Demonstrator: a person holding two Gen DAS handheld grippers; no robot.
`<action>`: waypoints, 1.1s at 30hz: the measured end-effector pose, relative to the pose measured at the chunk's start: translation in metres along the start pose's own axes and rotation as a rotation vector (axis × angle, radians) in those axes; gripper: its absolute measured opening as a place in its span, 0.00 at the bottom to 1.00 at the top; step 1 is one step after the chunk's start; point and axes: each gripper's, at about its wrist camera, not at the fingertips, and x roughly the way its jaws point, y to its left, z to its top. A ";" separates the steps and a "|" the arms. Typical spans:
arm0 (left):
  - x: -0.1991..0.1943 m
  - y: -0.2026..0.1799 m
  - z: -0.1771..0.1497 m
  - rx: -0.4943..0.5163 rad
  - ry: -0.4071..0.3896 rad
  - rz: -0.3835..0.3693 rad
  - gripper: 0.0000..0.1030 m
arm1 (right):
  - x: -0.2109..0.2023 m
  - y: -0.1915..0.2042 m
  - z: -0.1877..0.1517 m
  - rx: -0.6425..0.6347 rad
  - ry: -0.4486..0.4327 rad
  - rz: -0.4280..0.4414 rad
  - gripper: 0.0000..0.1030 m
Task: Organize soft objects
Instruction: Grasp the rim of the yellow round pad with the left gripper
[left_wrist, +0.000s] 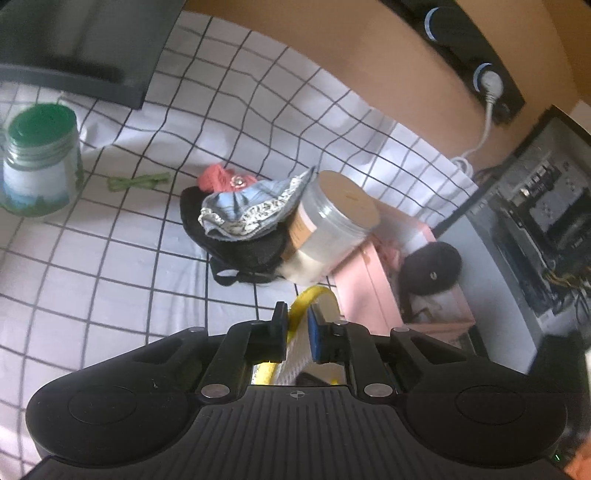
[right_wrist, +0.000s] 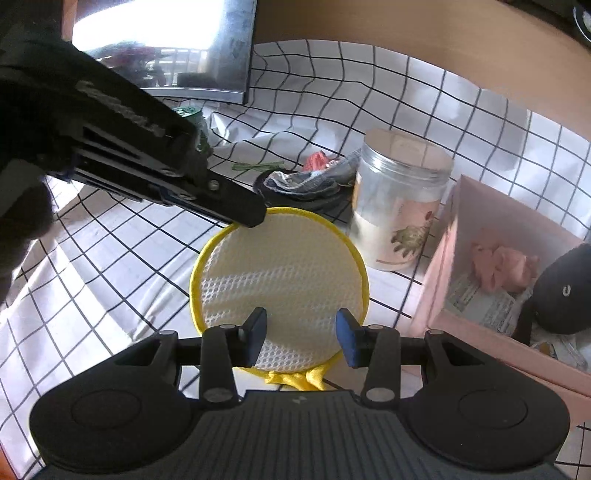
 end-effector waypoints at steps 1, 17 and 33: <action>-0.006 -0.001 -0.001 0.007 -0.002 -0.006 0.12 | 0.000 0.002 0.002 -0.002 -0.004 0.006 0.41; -0.011 0.026 -0.015 0.014 0.024 0.169 0.14 | -0.004 0.004 -0.001 0.052 0.005 -0.004 0.79; -0.033 0.083 -0.030 -0.112 0.087 0.227 0.14 | 0.023 0.039 0.013 0.084 0.072 0.236 0.82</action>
